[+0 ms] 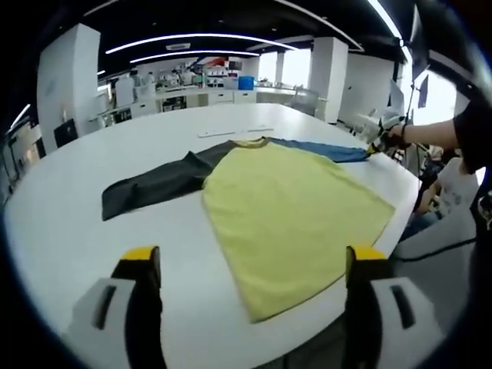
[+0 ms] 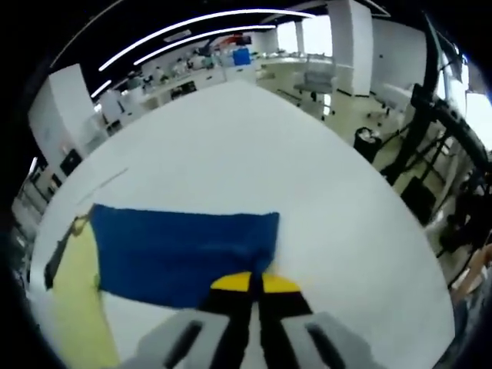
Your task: Fold the garment on the visible template until the final outline fits inside the template.
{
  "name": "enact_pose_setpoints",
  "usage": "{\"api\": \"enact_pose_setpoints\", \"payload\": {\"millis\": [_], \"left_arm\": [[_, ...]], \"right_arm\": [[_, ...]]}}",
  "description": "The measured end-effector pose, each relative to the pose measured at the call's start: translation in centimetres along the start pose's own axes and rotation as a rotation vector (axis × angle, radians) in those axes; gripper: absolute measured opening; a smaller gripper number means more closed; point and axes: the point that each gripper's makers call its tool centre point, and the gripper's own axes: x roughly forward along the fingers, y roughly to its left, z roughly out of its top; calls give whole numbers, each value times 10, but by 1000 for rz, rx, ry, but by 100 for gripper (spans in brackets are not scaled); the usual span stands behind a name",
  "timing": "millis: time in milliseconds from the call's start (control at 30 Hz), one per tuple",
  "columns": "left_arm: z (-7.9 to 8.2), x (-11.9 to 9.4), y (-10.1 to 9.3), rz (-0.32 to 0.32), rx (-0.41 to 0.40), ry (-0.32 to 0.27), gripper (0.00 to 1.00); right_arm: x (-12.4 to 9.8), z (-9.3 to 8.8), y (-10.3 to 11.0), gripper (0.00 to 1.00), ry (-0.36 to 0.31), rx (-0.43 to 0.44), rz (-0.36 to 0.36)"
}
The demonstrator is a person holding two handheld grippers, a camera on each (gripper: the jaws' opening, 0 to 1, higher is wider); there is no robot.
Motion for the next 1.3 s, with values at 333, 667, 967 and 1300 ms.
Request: {"api": "enact_pose_setpoints", "payload": {"millis": [333, 667, 967, 1300], "left_arm": [[-2, 0, -6, -21, -5, 11, 99], [-1, 0, -13, -34, -5, 15, 99], [-3, -2, -9, -30, -5, 23, 99], [-7, -3, -11, -33, -3, 38, 99]], "right_arm": [[-5, 27, 17, 0, -46, -35, 43], [-14, 46, 46, 0, -83, -92, 95], [-13, 59, 65, 0, -84, -140, 123], [-18, 72, 97, 0, -108, -165, 178]]}}
